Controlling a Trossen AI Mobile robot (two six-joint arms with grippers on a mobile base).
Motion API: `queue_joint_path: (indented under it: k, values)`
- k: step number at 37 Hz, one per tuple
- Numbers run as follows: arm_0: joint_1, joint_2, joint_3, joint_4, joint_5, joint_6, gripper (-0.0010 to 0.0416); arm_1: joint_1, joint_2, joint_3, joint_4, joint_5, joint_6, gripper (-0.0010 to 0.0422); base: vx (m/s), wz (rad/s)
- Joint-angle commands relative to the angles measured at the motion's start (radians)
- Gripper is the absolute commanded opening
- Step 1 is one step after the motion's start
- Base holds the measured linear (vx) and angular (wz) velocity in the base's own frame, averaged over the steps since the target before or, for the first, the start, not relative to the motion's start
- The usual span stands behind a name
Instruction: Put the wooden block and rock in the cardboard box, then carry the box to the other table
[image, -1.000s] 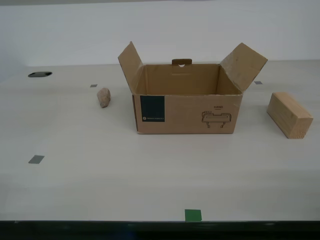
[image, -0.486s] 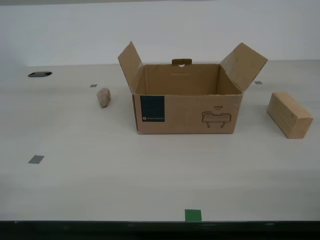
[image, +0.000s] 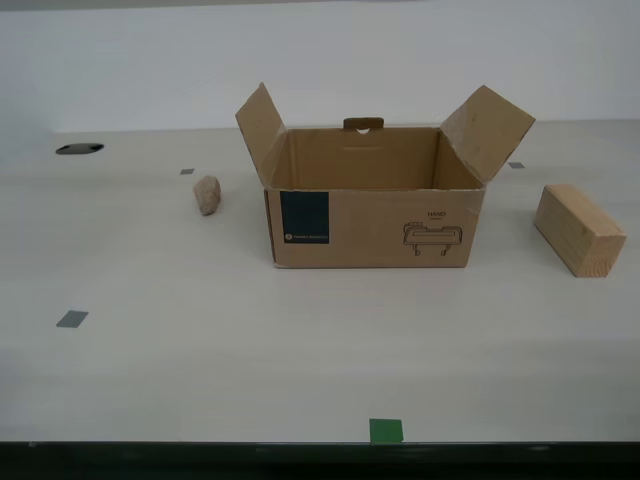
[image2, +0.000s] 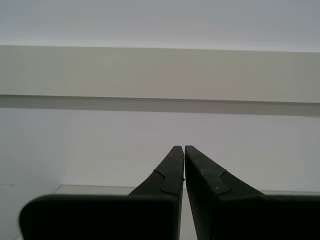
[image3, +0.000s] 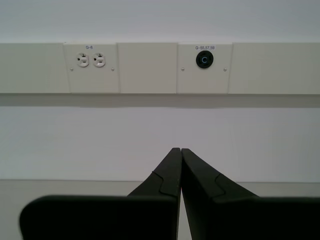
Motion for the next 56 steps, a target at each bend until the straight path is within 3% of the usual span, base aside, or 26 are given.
queue_joint_path:
  k: [1,56]
  values:
    - [0.001,0.000,0.001,0.003,0.000,0.000,0.0000,0.000,0.000,0.000,0.005,-0.001,0.002,0.0000,0.000,0.000]
    - [0.001,0.000,0.001,0.003,0.000,0.000,0.0000,0.000,0.000,0.000,0.005,-0.001,0.001,0.0000,0.000,0.000]
